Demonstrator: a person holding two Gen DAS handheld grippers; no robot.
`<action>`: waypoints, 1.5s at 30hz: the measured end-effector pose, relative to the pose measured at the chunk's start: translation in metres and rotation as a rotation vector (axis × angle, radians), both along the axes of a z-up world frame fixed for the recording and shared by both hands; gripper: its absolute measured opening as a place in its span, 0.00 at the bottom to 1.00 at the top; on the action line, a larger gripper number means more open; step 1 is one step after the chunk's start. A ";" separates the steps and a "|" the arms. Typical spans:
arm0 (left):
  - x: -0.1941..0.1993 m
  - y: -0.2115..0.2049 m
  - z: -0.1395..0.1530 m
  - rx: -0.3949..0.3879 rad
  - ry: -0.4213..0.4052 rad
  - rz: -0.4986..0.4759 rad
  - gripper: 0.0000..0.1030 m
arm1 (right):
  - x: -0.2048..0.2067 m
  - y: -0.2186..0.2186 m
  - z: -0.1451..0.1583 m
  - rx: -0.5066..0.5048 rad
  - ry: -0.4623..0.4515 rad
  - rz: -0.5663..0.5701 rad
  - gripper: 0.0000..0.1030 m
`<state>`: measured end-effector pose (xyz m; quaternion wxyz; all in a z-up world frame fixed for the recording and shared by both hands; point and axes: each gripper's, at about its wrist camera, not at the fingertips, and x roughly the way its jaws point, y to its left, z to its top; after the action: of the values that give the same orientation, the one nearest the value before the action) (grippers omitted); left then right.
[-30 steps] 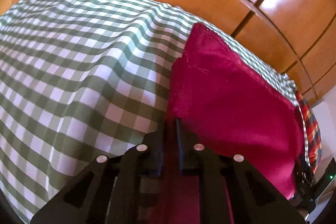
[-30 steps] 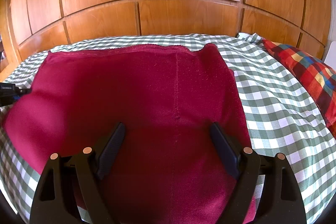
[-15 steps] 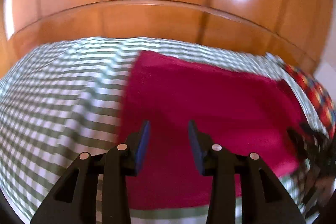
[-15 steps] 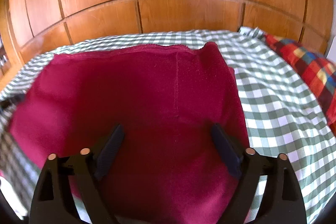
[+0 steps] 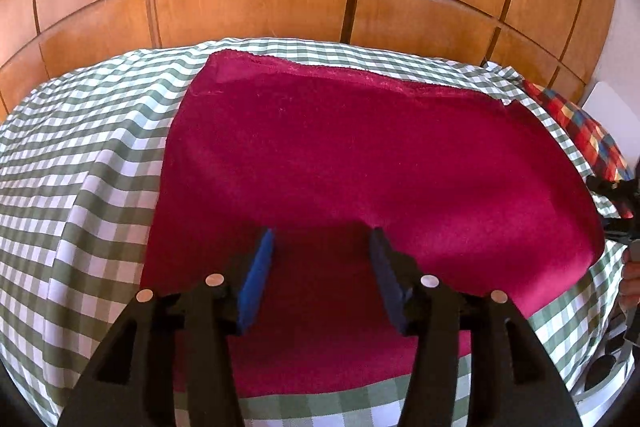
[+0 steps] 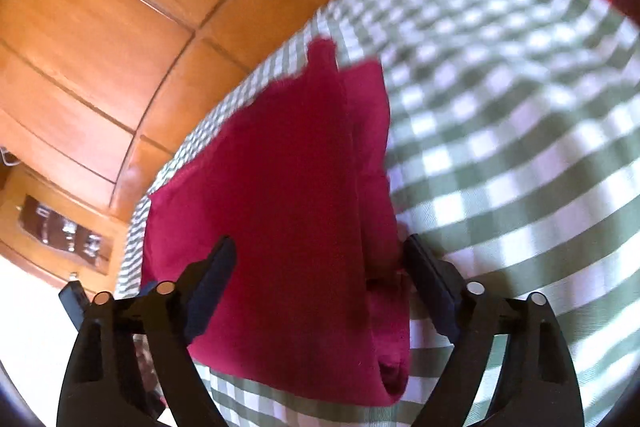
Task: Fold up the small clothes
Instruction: 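Grasp the folded shirt edge with the right gripper and lift it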
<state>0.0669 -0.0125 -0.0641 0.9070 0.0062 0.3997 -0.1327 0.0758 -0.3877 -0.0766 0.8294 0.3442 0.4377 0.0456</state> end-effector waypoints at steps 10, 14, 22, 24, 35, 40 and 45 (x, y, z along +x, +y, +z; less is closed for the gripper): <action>0.006 0.002 -0.004 -0.024 0.012 -0.001 0.51 | 0.004 0.022 -0.002 0.026 -0.008 0.152 0.56; 0.008 0.002 -0.004 -0.025 0.020 -0.001 0.51 | 0.011 0.027 0.001 0.038 -0.014 0.145 0.34; -0.001 0.021 0.011 -0.073 0.034 0.056 0.39 | 0.016 0.069 0.059 0.005 -0.139 0.200 0.29; -0.004 0.031 0.012 -0.116 0.048 0.069 0.36 | 0.019 0.082 0.072 -0.013 -0.160 0.231 0.29; 0.014 0.075 -0.012 -0.334 0.166 0.073 0.16 | 0.068 0.189 0.119 -0.065 -0.244 0.428 0.28; 0.024 0.074 -0.016 -0.340 0.174 0.058 0.16 | 0.097 0.261 0.112 -0.088 -0.221 0.558 0.27; 0.026 0.096 -0.010 -0.399 0.187 0.096 0.13 | 0.118 0.316 0.070 -0.166 -0.104 0.655 0.27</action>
<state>0.0924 0.0831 -0.0737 0.8545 -0.2049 0.4477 -0.1657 0.1934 -0.0722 -0.0063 0.8172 0.1139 0.4841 0.2913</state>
